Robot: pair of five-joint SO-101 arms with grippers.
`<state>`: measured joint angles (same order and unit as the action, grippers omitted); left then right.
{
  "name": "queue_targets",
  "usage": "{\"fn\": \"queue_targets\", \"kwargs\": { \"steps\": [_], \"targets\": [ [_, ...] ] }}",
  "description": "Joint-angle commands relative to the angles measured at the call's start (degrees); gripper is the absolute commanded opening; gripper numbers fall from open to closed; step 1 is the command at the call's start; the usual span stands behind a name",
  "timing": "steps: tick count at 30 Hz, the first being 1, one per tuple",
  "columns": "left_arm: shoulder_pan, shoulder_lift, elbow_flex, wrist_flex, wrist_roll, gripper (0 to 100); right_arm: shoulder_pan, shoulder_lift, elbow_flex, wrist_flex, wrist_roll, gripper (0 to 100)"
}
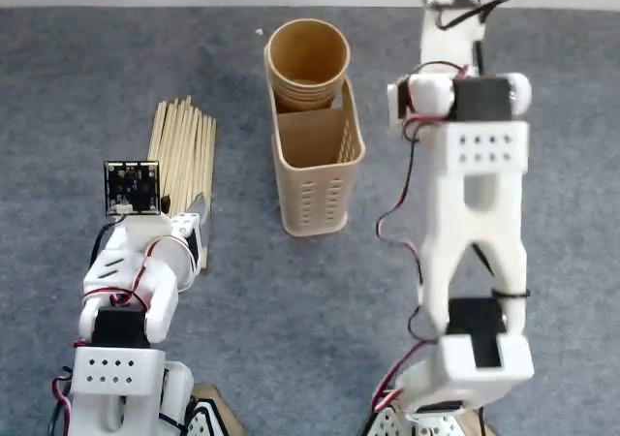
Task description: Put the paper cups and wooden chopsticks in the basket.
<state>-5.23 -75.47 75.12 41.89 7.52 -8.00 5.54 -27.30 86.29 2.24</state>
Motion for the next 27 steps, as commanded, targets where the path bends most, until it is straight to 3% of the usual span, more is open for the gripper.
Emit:
{"fn": "queue_targets", "kwargs": {
  "steps": [1,16,27],
  "targets": [
    [0.6,-0.7,-0.2,-0.7,-0.5,19,0.5,4.5,6.4,-6.5,0.7,37.2],
    [0.6,-0.7,-0.2,-0.9,-0.5,19,-11.1,11.6,16.7,-8.3,0.2,37.2],
    [0.6,-0.7,-0.7,-1.2,-0.5,19,-7.8,13.5,16.9,-8.7,0.2,37.2]
  ]
}}
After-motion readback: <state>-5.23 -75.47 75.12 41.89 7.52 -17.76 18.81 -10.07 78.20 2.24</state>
